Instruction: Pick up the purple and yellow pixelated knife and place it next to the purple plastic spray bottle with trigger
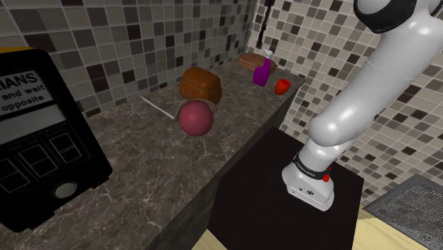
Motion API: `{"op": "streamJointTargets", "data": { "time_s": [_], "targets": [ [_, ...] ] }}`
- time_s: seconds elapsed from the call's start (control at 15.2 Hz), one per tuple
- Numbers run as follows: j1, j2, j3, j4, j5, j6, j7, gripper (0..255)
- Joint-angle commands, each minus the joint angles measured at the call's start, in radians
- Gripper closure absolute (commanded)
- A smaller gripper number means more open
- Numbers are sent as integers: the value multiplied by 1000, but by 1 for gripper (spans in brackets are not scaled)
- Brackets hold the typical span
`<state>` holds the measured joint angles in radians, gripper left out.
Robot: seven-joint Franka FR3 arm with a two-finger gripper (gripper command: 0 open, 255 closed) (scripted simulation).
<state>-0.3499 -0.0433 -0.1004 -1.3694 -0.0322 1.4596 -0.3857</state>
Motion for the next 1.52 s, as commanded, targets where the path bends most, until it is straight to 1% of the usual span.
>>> {"op": "streamJointTargets", "data": {
  "time_s": [0.0,0.26,0.53,0.73,0.86,0.92,1.12,1.45],
  "targets": [
    [-24,28,-28,27,9,2,-52,255],
    [-78,101,-79,118,36,-15,-152,255],
    [-143,202,-127,249,76,-48,-250,255],
    [-205,303,-155,390,118,-92,-320,255],
    [-259,393,-168,523,154,-140,-363,255],
    [-278,424,-170,573,165,-159,-374,255],
    [-254,357,-169,422,143,-73,-372,255],
    [-230,288,-168,245,121,35,-369,255]
  ]
}}
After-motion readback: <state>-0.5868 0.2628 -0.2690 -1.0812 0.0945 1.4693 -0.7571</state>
